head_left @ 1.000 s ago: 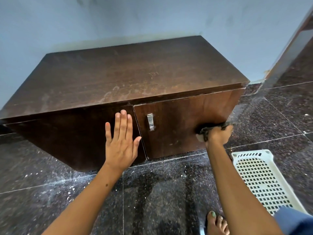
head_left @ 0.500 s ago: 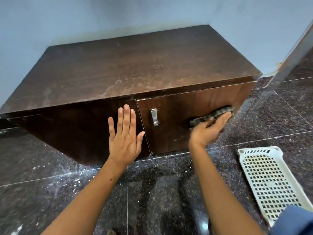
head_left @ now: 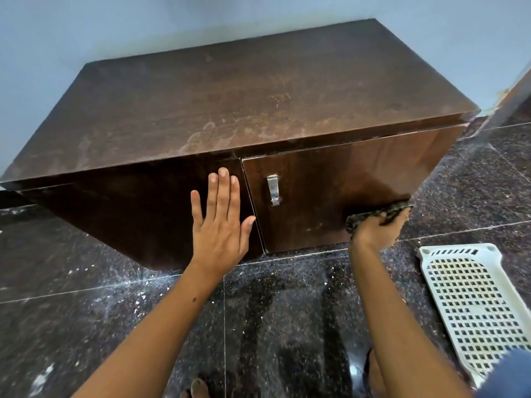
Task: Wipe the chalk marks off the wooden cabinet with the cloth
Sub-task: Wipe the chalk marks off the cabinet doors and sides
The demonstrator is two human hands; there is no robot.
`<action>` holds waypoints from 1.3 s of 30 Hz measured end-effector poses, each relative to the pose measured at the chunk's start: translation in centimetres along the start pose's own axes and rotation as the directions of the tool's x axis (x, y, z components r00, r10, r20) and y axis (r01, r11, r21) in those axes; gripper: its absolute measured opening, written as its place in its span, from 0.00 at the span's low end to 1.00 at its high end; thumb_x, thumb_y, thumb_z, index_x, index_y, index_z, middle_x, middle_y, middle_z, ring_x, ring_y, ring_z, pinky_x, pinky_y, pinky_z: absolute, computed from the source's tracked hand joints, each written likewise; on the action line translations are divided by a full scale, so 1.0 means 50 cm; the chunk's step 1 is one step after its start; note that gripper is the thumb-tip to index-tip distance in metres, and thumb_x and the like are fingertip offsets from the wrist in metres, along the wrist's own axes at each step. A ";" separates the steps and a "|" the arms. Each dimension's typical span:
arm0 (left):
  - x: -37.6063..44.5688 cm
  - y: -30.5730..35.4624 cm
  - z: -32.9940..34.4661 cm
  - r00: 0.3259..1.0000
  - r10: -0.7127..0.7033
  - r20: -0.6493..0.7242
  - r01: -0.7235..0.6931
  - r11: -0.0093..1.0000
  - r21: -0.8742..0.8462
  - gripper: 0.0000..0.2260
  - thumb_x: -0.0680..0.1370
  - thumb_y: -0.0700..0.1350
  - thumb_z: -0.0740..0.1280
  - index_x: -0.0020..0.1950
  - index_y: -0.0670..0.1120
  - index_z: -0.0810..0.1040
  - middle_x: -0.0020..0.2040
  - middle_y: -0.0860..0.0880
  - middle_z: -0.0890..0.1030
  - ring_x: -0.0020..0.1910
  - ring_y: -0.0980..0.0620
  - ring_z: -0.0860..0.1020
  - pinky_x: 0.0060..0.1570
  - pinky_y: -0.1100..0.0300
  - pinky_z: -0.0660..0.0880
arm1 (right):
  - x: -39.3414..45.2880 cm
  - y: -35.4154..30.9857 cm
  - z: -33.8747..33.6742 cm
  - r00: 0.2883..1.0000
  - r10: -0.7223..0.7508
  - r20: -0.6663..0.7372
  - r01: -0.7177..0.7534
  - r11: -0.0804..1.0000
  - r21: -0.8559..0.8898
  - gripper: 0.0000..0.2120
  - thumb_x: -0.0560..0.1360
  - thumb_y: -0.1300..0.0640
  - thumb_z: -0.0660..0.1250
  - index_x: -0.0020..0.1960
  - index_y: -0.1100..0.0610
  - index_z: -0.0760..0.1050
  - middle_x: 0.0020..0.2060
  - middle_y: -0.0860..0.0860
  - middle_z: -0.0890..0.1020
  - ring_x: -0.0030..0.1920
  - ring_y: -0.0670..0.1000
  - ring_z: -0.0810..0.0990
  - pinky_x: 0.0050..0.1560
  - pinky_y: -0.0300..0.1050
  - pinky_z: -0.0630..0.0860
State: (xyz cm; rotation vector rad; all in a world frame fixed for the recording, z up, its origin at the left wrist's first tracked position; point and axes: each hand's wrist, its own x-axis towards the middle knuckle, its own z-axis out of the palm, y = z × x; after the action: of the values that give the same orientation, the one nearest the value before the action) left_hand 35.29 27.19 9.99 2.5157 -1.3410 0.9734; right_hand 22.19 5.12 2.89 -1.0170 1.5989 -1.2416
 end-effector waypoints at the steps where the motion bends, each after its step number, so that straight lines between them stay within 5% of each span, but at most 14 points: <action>1: -0.001 0.000 0.000 1.000 -0.002 0.001 0.002 1.000 -0.013 0.31 0.80 0.55 0.48 0.76 0.41 0.39 0.76 0.45 0.33 0.76 0.48 0.36 0.73 0.46 0.35 | 0.000 0.002 0.001 0.999 0.037 0.007 -0.037 0.999 0.007 0.25 0.78 0.68 0.53 0.75 0.62 0.59 0.72 0.58 0.66 0.71 0.54 0.65 0.67 0.32 0.57; 3: -0.004 -0.001 0.002 1.000 -0.003 -0.002 0.003 1.000 -0.026 0.32 0.80 0.55 0.48 0.76 0.41 0.36 0.76 0.46 0.32 0.75 0.48 0.35 0.72 0.46 0.35 | 0.011 0.016 -0.002 0.979 0.193 0.060 -0.194 0.981 0.005 0.26 0.78 0.68 0.52 0.75 0.59 0.58 0.71 0.57 0.68 0.69 0.55 0.68 0.70 0.41 0.63; 6: -0.005 -0.008 0.004 1.000 0.016 -0.005 -0.016 1.000 -0.023 0.31 0.81 0.56 0.46 0.76 0.41 0.36 0.76 0.46 0.32 0.75 0.48 0.35 0.73 0.47 0.34 | 0.026 0.043 -0.009 0.869 0.482 0.113 -0.480 0.876 -0.047 0.22 0.79 0.67 0.51 0.72 0.58 0.65 0.65 0.58 0.75 0.60 0.57 0.76 0.61 0.52 0.74; 10: -0.013 -0.020 0.004 0.999 0.038 -0.015 -0.039 0.998 -0.057 0.29 0.81 0.56 0.42 0.76 0.42 0.36 0.76 0.46 0.32 0.76 0.49 0.36 0.73 0.47 0.34 | -0.027 0.053 0.010 0.718 0.663 0.213 -0.679 0.734 0.002 0.13 0.78 0.69 0.50 0.52 0.60 0.71 0.61 0.61 0.77 0.56 0.60 0.78 0.56 0.64 0.74; 14: -0.025 -0.043 0.003 0.996 0.084 -0.013 -0.084 0.990 -0.110 0.28 0.82 0.55 0.42 0.76 0.43 0.37 0.77 0.47 0.35 0.76 0.49 0.39 0.73 0.47 0.34 | -0.145 0.038 0.041 0.589 0.734 0.336 -0.786 0.618 0.027 0.22 0.79 0.68 0.48 0.71 0.57 0.62 0.67 0.58 0.71 0.63 0.60 0.73 0.63 0.64 0.68; 16: -0.026 -0.056 0.004 0.992 0.126 -0.011 -0.126 0.985 -0.114 0.28 0.82 0.55 0.43 0.77 0.42 0.38 0.77 0.47 0.36 0.76 0.49 0.40 0.73 0.47 0.35 | -0.201 0.002 0.058 0.668 0.673 0.319 -0.727 0.682 0.083 0.24 0.80 0.68 0.48 0.74 0.56 0.57 0.68 0.58 0.69 0.65 0.61 0.71 0.66 0.59 0.67; 19: -0.034 -0.072 0.002 0.989 0.147 0.006 -0.146 0.986 -0.083 0.28 0.82 0.55 0.43 0.77 0.41 0.40 0.77 0.46 0.37 0.77 0.48 0.41 0.73 0.46 0.36 | -0.285 -0.056 0.068 0.890 0.347 0.297 -0.407 0.898 0.168 0.27 0.81 0.66 0.50 0.77 0.55 0.46 0.76 0.53 0.53 0.75 0.52 0.57 0.75 0.45 0.54; 23: -0.049 -0.080 0.003 0.989 0.150 0.003 -0.149 0.986 -0.073 0.28 0.82 0.54 0.44 0.77 0.41 0.40 0.77 0.45 0.38 0.77 0.47 0.42 0.73 0.46 0.37 | -0.361 -0.089 0.052 0.938 -0.077 0.338 -0.016 0.964 0.265 0.28 0.82 0.64 0.52 0.77 0.54 0.43 0.77 0.47 0.44 0.72 0.39 0.46 0.64 0.19 0.48; 28: -0.047 -0.072 0.003 0.992 0.122 0.016 -0.120 0.989 -0.080 0.29 0.81 0.55 0.44 0.77 0.42 0.40 0.77 0.45 0.38 0.77 0.47 0.42 0.73 0.46 0.37 | -0.313 -0.052 0.055 0.958 -0.104 0.268 0.049 0.978 0.202 0.28 0.80 0.69 0.50 0.77 0.60 0.44 0.77 0.53 0.45 0.74 0.44 0.47 0.67 0.24 0.49; 31: -0.052 -0.078 0.000 0.992 0.119 0.038 -0.116 0.990 -0.077 0.28 0.82 0.54 0.43 0.77 0.42 0.41 0.77 0.45 0.38 0.77 0.47 0.43 0.73 0.46 0.37 | -0.257 0.004 0.062 0.969 0.066 0.238 -0.084 0.994 0.066 0.29 0.78 0.74 0.49 0.76 0.64 0.43 0.76 0.57 0.46 0.76 0.49 0.48 0.68 0.26 0.45; 33: -0.057 -0.082 -0.002 0.992 0.117 0.052 -0.114 0.991 -0.069 0.28 0.82 0.55 0.43 0.77 0.41 0.41 0.78 0.45 0.38 0.77 0.47 0.43 0.73 0.46 0.38 | -0.226 0.041 0.069 0.900 0.329 0.285 -0.344 0.939 0.002 0.31 0.78 0.73 0.48 0.77 0.59 0.42 0.77 0.56 0.50 0.76 0.54 0.53 0.74 0.40 0.49; 35: -0.061 -0.088 -0.005 0.991 0.116 0.065 -0.112 0.992 -0.065 0.29 0.82 0.55 0.44 0.77 0.41 0.41 0.78 0.45 0.39 0.77 0.47 0.43 0.73 0.45 0.39 | -0.227 0.056 0.075 0.754 0.556 0.351 -0.589 0.808 -0.014 0.30 0.79 0.70 0.47 0.77 0.52 0.44 0.73 0.57 0.61 0.69 0.58 0.67 0.70 0.52 0.64; 39: -0.072 -0.100 -0.010 0.989 0.110 0.102 -0.107 0.993 -0.041 0.29 0.81 0.54 0.46 0.77 0.41 0.43 0.78 0.45 0.40 0.77 0.47 0.45 0.73 0.43 0.42 | -0.282 0.051 0.080 0.554 0.696 0.457 -0.768 0.639 -0.042 0.22 0.80 0.69 0.46 0.73 0.57 0.57 0.57 0.62 0.76 0.54 0.60 0.78 0.53 0.56 0.73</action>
State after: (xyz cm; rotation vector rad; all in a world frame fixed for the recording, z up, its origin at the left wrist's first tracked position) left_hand 37.55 32.89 9.12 2.5227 -1.5254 0.8396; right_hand 30.07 17.67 1.77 -0.3612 1.3003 -0.4813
